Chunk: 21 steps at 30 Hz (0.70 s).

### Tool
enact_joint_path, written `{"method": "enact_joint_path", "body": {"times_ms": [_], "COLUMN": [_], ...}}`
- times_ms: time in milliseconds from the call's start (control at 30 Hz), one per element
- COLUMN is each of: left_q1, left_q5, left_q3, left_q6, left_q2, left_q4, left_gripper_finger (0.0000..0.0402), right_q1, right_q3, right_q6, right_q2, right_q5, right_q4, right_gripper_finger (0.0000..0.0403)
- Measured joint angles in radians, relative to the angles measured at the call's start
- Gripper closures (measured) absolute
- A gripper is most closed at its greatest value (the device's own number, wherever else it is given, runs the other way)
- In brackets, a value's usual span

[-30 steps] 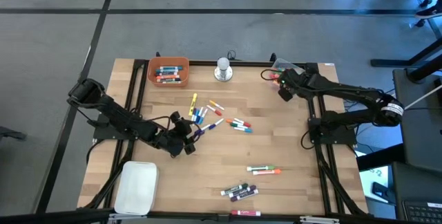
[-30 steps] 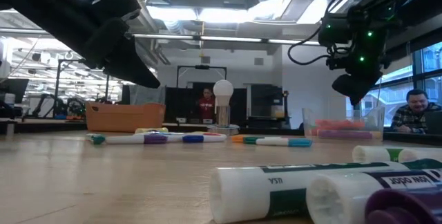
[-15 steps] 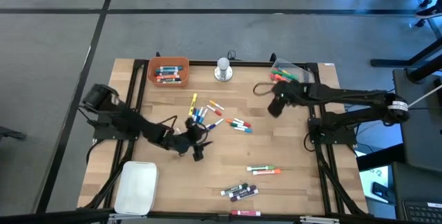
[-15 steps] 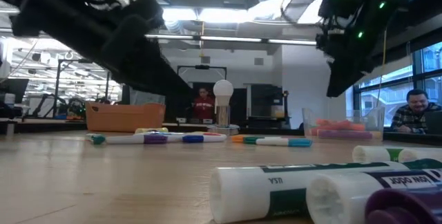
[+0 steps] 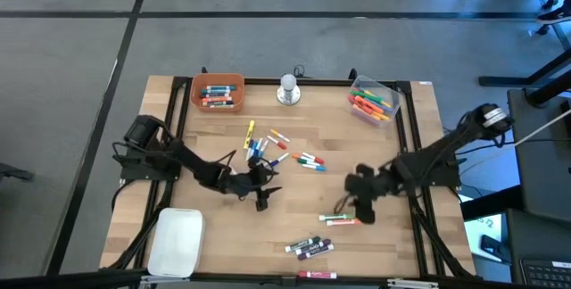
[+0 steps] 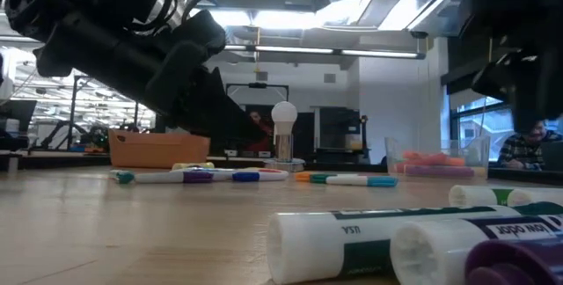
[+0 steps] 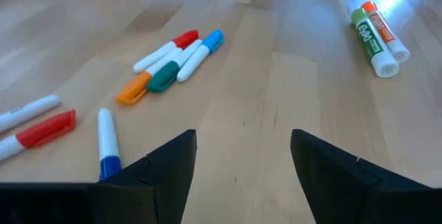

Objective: Pick & Place Markers
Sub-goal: Put the light green marker pen into the orange bin

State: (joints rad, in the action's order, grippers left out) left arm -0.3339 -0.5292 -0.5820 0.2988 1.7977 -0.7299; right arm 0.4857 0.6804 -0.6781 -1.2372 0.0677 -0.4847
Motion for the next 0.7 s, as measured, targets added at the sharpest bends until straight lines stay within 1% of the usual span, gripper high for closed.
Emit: {"method": "enact_joint_path", "body": {"times_ms": [100, 200, 333, 467, 600, 700], "left_q1": [0.012, 0.026, 0.036, 0.038, 0.049, 0.062], "left_q5": [0.004, 0.045, 0.074, 0.078, 0.086, 0.086], "left_q3": [-0.012, -0.023, -0.037, -0.050, -0.058, -0.058], "left_q6": [-0.028, -0.043, -0.053, -0.091, -0.103, -0.103], "left_q2": [0.000, 0.000, 0.000, 0.000, 0.000, 0.000], "left_q4": [-0.001, 0.000, 0.001, 0.000, 0.000, 0.000], "left_gripper_finger": [0.0169, 0.0169, 0.0169, 0.0169, 0.0169, 0.0169], "right_q1": [0.056, 0.079, 0.095, 0.097, 0.096, 0.096], "right_q3": [0.000, 0.000, 0.000, 0.000, 0.003, 0.004], "right_q6": [0.007, 0.012, -0.008, -0.026, -0.028, -0.025], "right_q2": [-0.071, -0.144, -0.221, -0.269, -0.293, -0.302], "right_q5": [0.013, 0.002, 0.001, 0.001, 0.008, 0.053], "right_q4": [0.108, 0.169, 0.179, 0.177, 0.170, 0.157], "right_gripper_finger": [0.0250, 0.0250, 0.0250, 0.0253, 0.0276, 0.0305]}}
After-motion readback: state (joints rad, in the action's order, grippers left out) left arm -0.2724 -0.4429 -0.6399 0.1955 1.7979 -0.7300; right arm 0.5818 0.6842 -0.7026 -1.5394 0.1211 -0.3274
